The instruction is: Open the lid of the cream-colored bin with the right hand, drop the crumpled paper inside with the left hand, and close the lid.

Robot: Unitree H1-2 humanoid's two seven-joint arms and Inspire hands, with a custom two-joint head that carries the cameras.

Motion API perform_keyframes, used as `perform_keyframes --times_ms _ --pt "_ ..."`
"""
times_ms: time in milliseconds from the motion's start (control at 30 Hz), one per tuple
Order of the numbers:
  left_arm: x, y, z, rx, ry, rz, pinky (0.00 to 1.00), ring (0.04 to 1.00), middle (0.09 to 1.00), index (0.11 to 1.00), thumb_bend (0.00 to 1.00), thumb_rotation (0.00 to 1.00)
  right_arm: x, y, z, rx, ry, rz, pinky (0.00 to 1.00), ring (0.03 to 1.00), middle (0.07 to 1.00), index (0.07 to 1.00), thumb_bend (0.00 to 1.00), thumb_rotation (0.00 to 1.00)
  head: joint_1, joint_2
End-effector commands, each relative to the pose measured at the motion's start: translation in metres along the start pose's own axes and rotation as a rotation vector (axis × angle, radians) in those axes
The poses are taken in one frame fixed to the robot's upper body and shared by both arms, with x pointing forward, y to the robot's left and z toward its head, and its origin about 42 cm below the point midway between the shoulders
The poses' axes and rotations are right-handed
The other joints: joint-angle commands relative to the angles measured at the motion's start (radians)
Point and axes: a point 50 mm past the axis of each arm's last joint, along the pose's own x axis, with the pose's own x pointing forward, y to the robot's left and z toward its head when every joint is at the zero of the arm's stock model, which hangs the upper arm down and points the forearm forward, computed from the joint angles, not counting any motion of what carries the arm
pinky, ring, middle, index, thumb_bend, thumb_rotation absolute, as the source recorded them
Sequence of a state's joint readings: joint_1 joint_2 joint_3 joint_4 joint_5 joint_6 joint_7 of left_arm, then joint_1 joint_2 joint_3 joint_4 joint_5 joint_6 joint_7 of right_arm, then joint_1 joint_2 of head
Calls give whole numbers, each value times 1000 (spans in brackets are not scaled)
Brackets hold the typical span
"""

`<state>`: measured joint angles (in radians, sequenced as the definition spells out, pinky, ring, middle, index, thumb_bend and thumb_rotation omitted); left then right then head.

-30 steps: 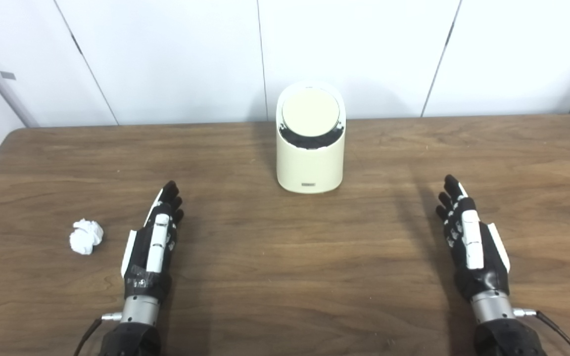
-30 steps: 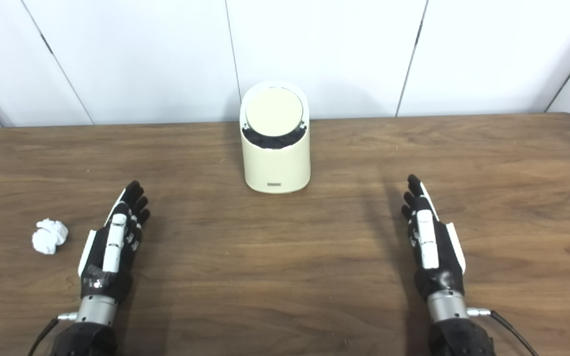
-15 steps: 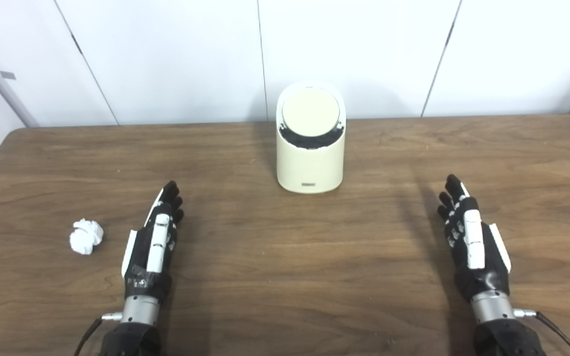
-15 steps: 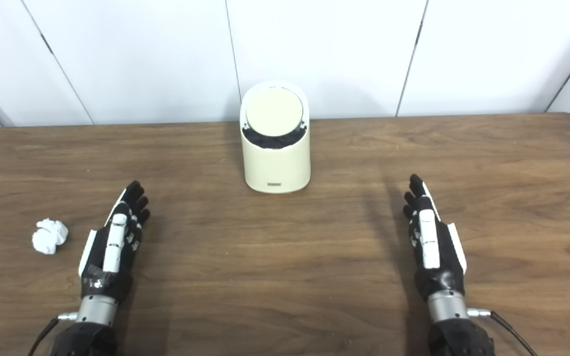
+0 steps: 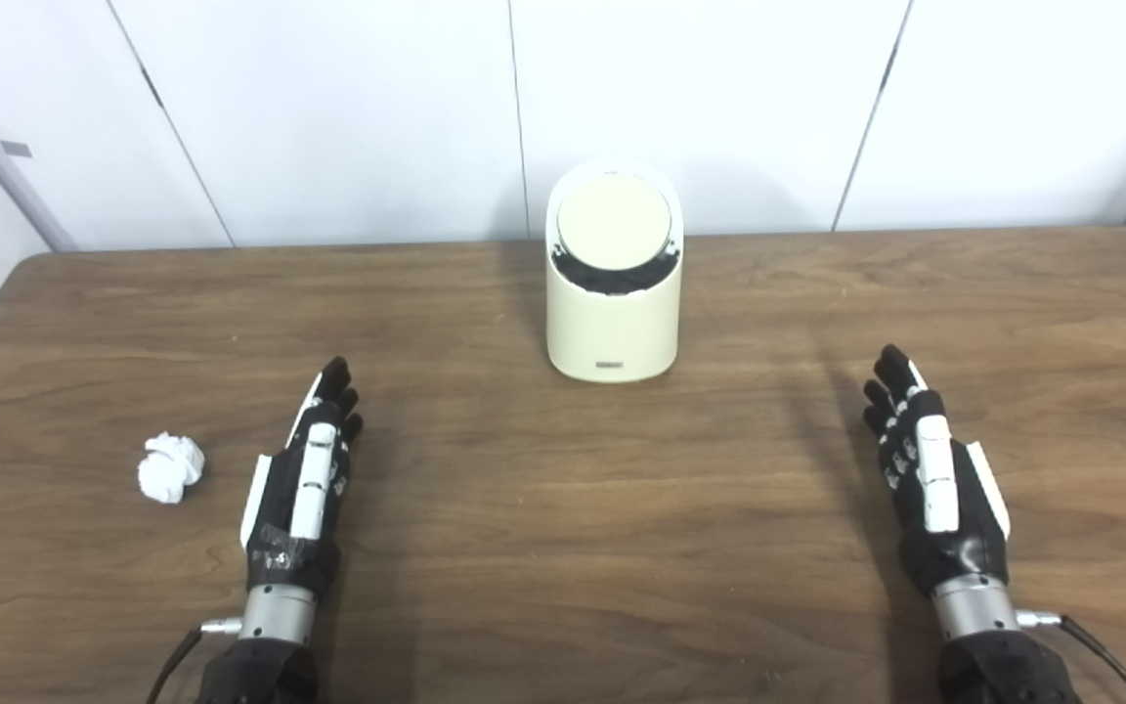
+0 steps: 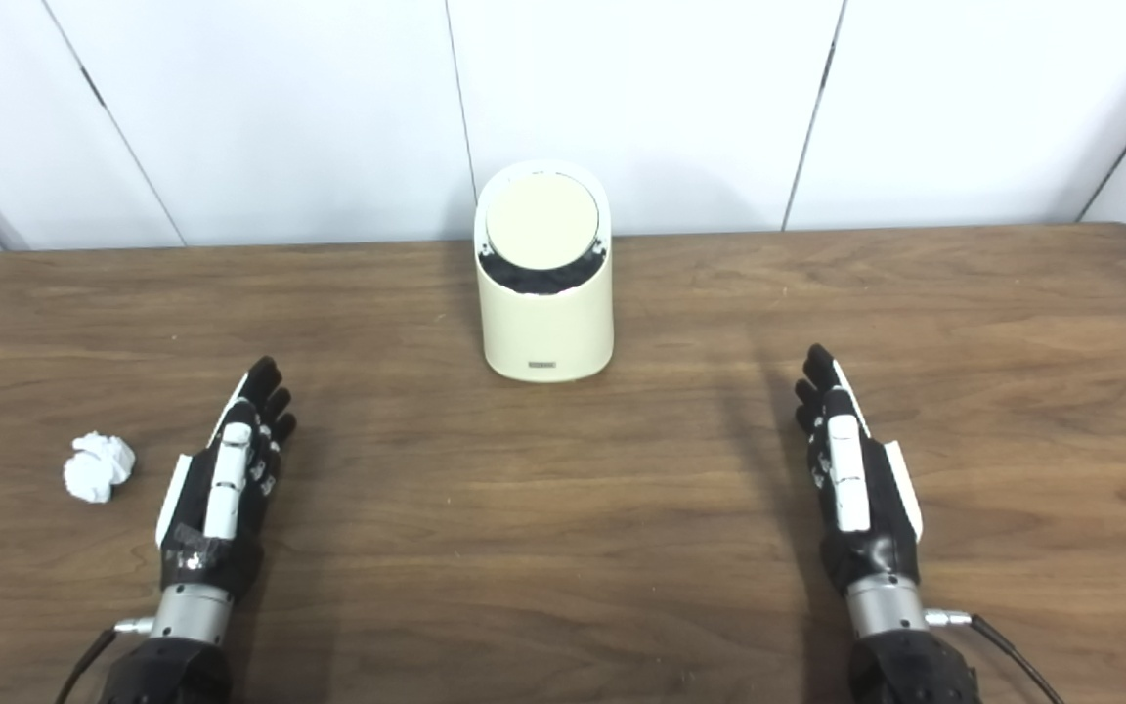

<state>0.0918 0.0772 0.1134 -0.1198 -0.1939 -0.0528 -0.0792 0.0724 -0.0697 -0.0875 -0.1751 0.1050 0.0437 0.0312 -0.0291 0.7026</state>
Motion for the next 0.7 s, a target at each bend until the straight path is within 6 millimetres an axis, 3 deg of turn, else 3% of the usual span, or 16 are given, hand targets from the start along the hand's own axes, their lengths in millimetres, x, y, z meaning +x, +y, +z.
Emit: perform_keyframes --times_ms 0,233,667 --pt "-8 0 -8 2 15 -3 1000 1000 1000 987 434 846 6 3 11 2 -71 17 970 964 971 942 469 1000 -3 -9" --pt "-10 -1 -12 -5 15 0 1000 1000 999 988 401 851 3 4 8 6 -63 11 966 971 976 946 455 1000 1 -64" --pt "-13 -2 -20 -7 16 -1 1000 1000 994 987 382 859 1 2 0 15 -74 11 978 963 960 931 471 1000 6 -122"
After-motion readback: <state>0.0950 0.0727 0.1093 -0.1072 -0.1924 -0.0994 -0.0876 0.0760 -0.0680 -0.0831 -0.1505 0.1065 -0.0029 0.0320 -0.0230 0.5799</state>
